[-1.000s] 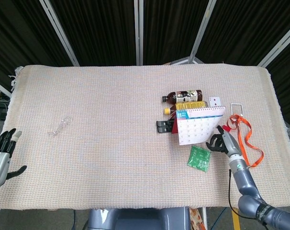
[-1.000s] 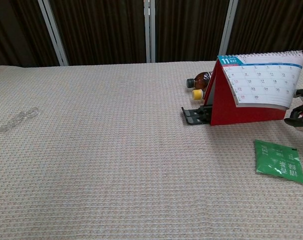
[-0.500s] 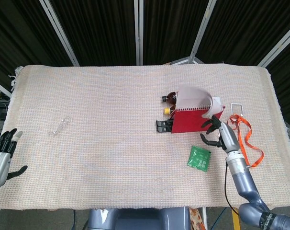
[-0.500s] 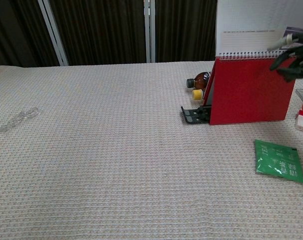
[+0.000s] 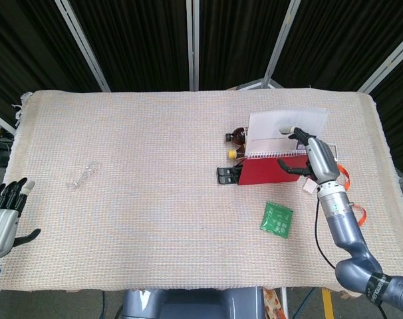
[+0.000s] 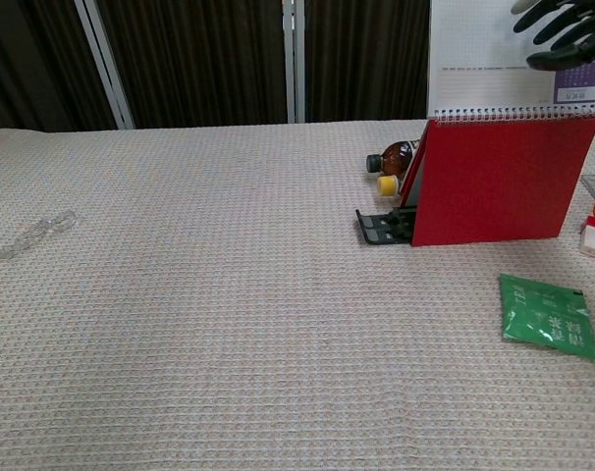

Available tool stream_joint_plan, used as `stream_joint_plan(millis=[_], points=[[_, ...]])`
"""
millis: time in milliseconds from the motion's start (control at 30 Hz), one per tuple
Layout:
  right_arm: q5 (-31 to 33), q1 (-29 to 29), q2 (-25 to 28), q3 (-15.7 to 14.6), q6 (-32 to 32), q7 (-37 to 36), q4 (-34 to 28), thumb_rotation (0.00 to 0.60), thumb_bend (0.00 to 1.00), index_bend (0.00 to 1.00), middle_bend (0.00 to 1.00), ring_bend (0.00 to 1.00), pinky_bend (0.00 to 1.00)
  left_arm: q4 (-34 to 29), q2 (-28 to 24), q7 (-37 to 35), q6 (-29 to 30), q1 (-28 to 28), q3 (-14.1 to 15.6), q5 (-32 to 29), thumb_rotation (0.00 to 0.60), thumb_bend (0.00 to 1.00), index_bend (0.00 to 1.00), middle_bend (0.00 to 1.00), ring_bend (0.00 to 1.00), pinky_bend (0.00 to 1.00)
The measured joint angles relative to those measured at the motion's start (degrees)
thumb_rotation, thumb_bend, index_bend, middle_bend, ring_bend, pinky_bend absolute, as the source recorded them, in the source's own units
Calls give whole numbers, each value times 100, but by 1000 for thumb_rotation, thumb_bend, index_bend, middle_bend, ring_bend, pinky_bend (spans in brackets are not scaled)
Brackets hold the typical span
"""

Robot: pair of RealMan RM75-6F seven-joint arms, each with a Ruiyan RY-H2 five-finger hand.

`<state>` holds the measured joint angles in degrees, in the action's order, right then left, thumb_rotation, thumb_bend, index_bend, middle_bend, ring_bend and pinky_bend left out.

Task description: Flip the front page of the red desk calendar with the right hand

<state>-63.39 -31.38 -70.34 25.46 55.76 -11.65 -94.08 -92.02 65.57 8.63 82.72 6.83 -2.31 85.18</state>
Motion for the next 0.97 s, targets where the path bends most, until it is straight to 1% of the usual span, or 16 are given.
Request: stream_joint_plan(millis=[100, 167, 267, 400, 533, 633, 733, 833, 933, 967], points=[[66, -199, -21, -112, -378, 117, 324, 600, 138, 197, 150, 124, 118, -6, 9, 21, -40, 25, -5, -16, 600, 0, 0, 0, 0, 0], [103, -330, -77, -229, -671, 151, 574, 600, 134, 189, 147, 119, 118, -1, 25, 68, -66, 40, -7, -34, 600, 0, 0, 0, 0, 0], [111, -475, -234, -417, -935, 190, 967, 600, 135, 181, 146, 118, 119, 8, 61, 171, -123, 70, -5, -57, 600, 0, 0, 0, 0, 0], [71, -612, -579, -621, -1058, 208, 1457, 600, 135, 176, 143, 116, 114, 16, 73, 162, -166, 96, -7, -90, 600, 0, 0, 0, 0, 0], [-28, -676, -706, -677, -1016, 137, 1598, 600, 135, 171, 125, 98, 92, 15, 57, 107, -174, 98, -11, -109, 600, 0, 0, 0, 0, 0], [-118, -658, -683, -648, -853, 73, 1539, 600, 133, 169, 98, 65, 62, 20, 53, 95, -167, 98, -4, -95, 600, 0, 0, 0, 0, 0], [-335, -586, -619, -616, -513, 18, 1421, 600, 133, 166, 82, 42, 41, 27, 51, 73, -149, 94, 4, -77, 600, 0, 0, 0, 0, 0], [-759, -403, -481, -649, 76, -17, 1222, 600, 134, 156, 58, 17, 26, 37, 51, 36, -108, 82, 7, -58, 600, 0, 0, 0, 0, 0], [-1263, -81, -278, -790, 806, 14, 991, 600, 135, 126, 14, 0, 17, 48, 55, 1, -47, 67, 9, -17, 600, 0, 0, 0, 0, 0], [-1447, 104, -197, -896, 1113, 70, 916, 600, 136, 111, 4, 0, 11, 61, 64, -4, -18, 58, 14, 6, 600, 0, 0, 0, 0, 0]])
